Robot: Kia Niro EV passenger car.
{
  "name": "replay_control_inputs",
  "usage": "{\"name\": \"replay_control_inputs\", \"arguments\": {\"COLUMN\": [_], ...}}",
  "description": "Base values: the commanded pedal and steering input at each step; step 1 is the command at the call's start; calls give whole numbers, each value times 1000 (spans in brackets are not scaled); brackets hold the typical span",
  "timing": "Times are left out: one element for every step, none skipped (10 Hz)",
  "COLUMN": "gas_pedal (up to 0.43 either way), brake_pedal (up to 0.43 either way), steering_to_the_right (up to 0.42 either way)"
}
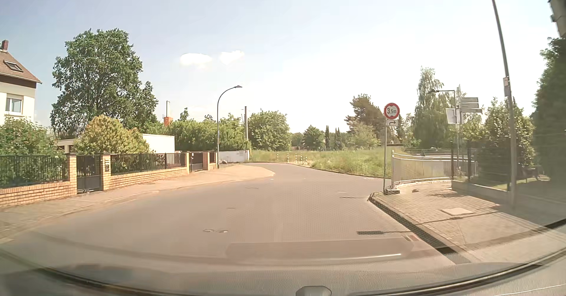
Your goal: Follow the waypoints while adhering to traffic rules and regulations
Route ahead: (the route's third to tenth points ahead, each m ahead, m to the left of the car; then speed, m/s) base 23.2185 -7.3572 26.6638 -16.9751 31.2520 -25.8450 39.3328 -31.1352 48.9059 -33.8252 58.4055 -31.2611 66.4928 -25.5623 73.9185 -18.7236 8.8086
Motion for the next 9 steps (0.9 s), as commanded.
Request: {"name": "replay_control_inputs", "arguments": {"gas_pedal": [0,0,0,0,0,0,0,0,0], "brake_pedal": [110,128,128,134,152,165,171,183,195], "steering_to_the_right": [12,17,23,30,38,49,59,74,93]}}
